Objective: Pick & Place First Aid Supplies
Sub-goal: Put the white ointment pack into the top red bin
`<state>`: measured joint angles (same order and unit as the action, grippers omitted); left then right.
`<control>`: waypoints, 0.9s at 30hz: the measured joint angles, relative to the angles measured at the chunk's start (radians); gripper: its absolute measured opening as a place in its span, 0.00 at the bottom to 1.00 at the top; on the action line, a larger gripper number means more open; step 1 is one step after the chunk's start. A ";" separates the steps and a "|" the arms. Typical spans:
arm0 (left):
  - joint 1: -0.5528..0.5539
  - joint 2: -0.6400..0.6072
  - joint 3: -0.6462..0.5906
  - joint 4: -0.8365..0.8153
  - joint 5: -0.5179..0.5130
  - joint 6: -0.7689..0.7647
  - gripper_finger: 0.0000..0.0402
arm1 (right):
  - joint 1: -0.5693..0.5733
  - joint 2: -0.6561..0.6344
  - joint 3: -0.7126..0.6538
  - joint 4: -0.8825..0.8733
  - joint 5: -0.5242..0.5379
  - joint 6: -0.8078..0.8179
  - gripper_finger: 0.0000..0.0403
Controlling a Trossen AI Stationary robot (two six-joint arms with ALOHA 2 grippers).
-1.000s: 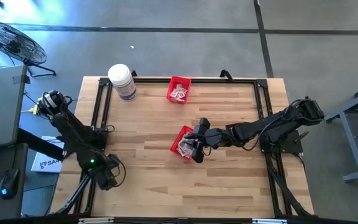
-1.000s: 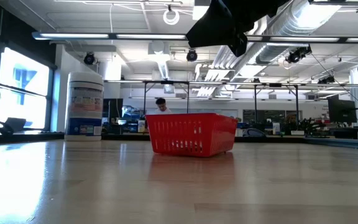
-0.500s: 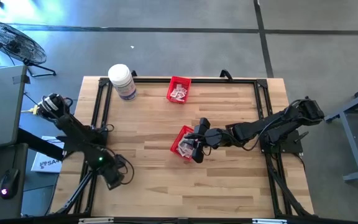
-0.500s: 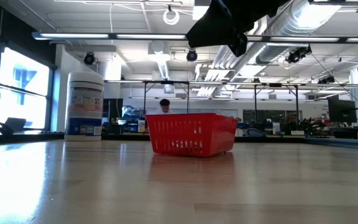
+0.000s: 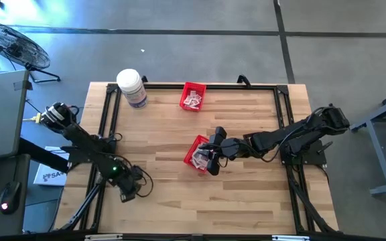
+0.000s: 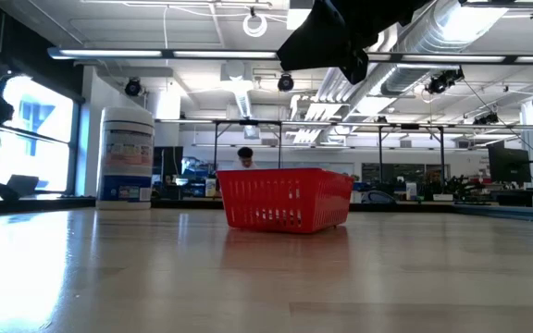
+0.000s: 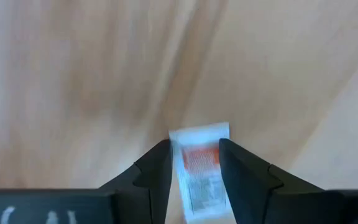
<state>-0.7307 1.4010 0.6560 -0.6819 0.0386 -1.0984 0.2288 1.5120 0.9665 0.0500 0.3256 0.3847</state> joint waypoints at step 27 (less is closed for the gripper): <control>-0.222 -0.048 0.064 -0.147 0.034 -0.283 0.33 | 0.000 0.000 0.000 0.001 0.000 0.000 0.19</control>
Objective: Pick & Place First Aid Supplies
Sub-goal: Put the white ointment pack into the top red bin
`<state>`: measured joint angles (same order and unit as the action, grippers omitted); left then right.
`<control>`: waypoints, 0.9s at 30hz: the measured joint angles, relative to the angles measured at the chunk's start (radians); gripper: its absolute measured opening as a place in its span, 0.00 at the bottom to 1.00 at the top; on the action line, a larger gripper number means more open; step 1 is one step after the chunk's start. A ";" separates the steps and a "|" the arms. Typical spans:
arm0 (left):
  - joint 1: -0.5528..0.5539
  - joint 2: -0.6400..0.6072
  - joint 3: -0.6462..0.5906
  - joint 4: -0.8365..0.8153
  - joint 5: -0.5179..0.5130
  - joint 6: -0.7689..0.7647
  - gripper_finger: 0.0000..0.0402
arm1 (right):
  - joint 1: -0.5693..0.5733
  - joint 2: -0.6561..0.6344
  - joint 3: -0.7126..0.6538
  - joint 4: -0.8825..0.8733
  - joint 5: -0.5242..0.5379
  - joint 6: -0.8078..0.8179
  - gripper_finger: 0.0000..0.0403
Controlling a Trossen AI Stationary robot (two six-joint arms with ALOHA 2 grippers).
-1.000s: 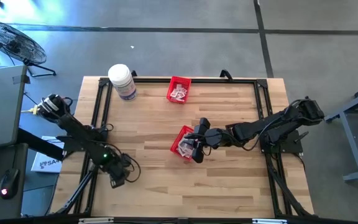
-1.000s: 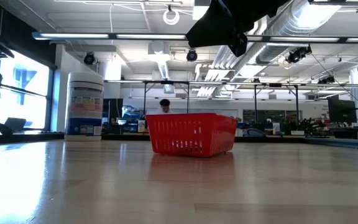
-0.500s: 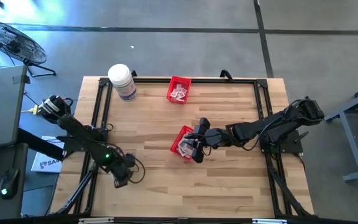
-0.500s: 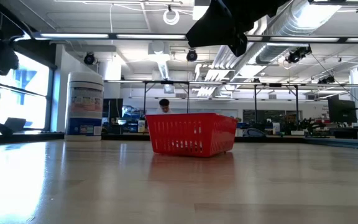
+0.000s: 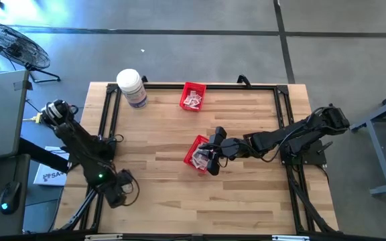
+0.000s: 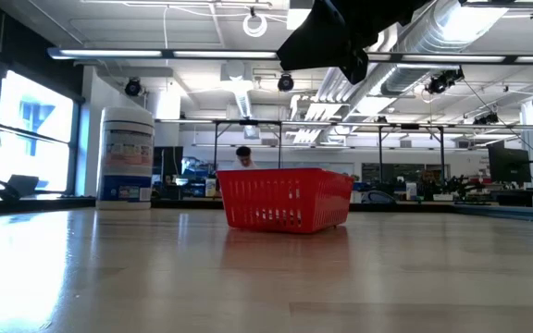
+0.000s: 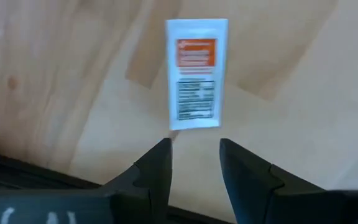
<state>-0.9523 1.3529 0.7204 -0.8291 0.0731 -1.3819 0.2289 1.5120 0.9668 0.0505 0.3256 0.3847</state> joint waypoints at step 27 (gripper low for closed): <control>-0.016 -0.194 -0.267 0.310 -0.047 -0.362 0.33 | 0.000 0.000 0.000 0.000 0.000 0.000 0.19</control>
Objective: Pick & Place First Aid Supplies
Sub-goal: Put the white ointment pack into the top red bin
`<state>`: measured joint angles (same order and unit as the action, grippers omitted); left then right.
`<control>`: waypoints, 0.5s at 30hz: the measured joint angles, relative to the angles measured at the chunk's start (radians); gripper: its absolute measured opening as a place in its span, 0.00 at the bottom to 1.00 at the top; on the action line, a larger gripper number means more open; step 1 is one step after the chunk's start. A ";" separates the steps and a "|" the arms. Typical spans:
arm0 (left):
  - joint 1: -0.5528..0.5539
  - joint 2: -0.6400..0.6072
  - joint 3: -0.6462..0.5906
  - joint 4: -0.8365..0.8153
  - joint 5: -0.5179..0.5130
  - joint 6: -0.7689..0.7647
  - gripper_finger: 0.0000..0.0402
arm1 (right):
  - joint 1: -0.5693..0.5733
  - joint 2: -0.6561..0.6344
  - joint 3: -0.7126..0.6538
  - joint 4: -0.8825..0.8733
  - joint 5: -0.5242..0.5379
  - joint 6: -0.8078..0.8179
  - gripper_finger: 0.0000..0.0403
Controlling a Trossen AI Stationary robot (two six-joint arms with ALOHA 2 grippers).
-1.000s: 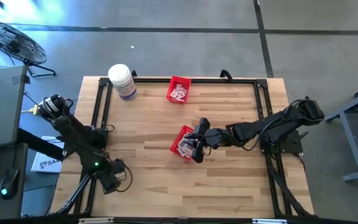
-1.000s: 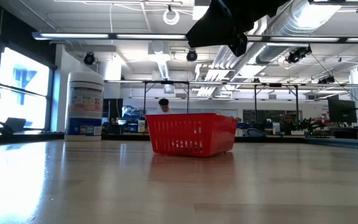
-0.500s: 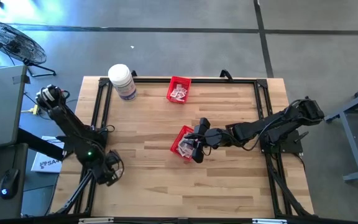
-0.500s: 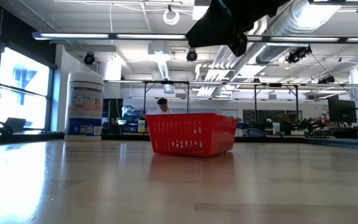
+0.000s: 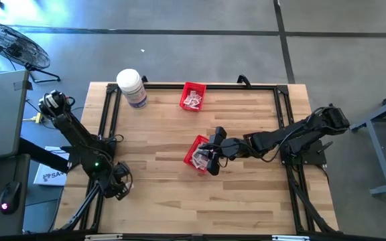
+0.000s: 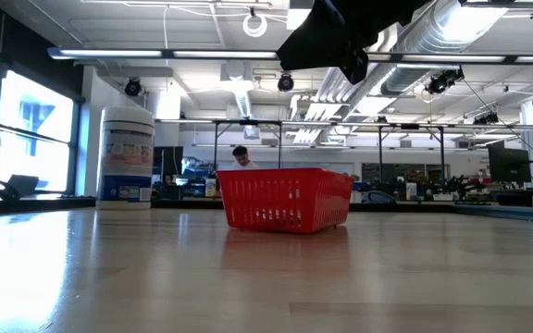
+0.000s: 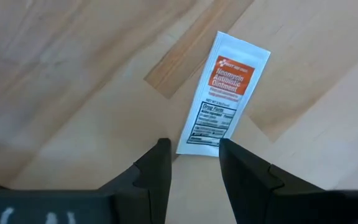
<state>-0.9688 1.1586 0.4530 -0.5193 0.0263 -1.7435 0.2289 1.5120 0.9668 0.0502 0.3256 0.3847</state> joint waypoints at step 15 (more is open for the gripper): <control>-0.001 0.003 -0.001 0.047 -0.070 -0.062 0.27 | 0.000 0.000 0.000 0.000 0.000 0.000 0.19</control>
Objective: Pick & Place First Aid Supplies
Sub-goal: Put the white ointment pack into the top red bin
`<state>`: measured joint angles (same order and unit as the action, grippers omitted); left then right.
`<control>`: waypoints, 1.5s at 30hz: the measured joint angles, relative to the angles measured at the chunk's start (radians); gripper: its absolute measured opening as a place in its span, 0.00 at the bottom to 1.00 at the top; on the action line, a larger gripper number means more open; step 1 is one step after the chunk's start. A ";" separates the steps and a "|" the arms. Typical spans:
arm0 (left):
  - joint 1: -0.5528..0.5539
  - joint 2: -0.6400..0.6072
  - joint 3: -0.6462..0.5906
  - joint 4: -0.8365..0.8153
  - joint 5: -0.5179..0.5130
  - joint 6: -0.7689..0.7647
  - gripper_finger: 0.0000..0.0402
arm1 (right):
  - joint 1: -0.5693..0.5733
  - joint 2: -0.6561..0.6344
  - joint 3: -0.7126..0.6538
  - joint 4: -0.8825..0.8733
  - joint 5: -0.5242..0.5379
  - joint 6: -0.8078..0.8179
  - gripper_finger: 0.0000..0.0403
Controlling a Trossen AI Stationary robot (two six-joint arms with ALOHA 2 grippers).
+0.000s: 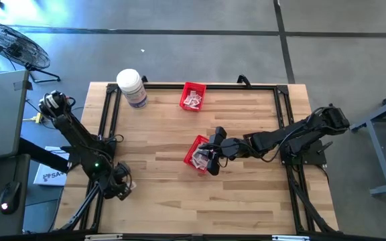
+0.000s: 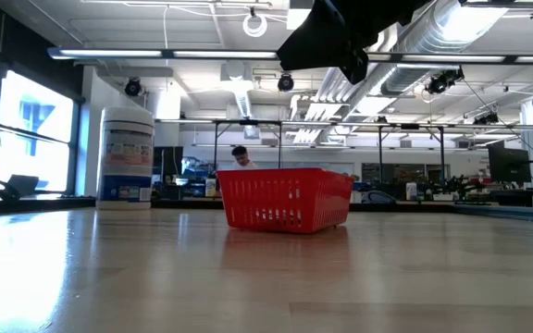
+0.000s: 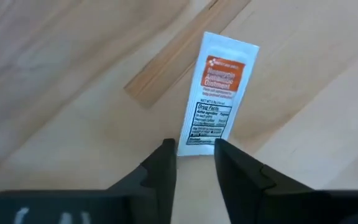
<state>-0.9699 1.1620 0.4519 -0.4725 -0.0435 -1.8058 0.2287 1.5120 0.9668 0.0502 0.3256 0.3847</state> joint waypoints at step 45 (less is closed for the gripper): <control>0.001 -0.022 0.091 -0.205 -0.123 0.035 0.38 | 0.000 -0.001 0.000 0.030 0.000 0.000 0.19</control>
<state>-0.9688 1.1404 0.5428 -0.6771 -0.1669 -1.7712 0.2287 1.5112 0.9668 0.0803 0.3256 0.3847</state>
